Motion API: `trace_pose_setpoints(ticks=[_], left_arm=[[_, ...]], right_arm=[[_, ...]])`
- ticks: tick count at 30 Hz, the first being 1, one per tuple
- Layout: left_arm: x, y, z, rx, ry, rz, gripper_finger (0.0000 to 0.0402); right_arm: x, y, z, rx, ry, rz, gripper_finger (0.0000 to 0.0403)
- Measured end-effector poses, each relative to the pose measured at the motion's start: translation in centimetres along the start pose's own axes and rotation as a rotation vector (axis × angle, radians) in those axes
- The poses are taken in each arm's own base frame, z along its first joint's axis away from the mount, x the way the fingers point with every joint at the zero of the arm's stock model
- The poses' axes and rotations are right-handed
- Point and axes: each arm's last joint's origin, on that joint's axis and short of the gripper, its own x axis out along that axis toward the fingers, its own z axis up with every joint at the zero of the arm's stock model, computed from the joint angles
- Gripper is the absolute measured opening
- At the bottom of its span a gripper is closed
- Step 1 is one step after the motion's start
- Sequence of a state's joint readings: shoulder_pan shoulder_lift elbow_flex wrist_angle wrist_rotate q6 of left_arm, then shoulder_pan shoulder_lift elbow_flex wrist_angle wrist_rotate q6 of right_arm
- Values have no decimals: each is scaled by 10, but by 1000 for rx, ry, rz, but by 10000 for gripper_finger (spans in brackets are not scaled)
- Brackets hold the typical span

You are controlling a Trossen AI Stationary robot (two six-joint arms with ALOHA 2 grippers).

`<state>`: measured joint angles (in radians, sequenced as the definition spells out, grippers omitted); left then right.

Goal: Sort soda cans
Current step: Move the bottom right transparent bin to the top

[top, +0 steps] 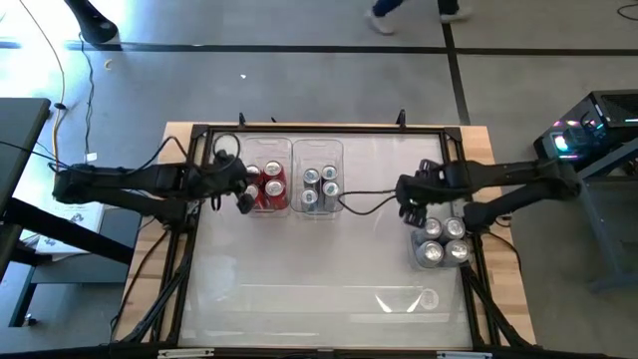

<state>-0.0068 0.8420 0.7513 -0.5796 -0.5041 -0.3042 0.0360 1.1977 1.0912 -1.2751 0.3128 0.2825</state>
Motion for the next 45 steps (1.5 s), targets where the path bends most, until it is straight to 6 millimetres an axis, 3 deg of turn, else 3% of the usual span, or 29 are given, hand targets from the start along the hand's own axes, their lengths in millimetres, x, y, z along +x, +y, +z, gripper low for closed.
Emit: trace_pose_setpoints(ticks=[5, 10, 16, 21, 25, 30, 34, 39, 45], left_arm=[[5, -13, -4, 51, 33, -31, 0], [8, -24, -8, 87, 54, -46, 0], [5, -34, -12, 86, 44, -45, 0], [0, -41, -15, 89, 26, -52, 0], [-3, -44, -16, 88, 13, -51, 0], [-6, -46, -17, 92, -1, -45, 0], [-6, -47, -17, 94, -2, -46, 0], [-6, -47, -17, 94, -2, -46, 0], [-6, -47, -17, 95, -2, -45, 0]], right_arm=[[6, -20, -3, -40, 100, -3, 259], [-1, -13, -1, 100, 123, 222, 255], [-38, 42, -5, 40, 25, 431, 254], [-70, 85, -35, 120, 61, 513, 254], [-79, 121, -65, 181, 162, 526, 254], [-72, 164, -95, 151, 260, 433, 254], [-58, 181, -105, 80, 236, 296, 254], [-42, 184, -104, -46, 211, 199, 246], [-27, 174, -101, -110, 242, 117, 195]])
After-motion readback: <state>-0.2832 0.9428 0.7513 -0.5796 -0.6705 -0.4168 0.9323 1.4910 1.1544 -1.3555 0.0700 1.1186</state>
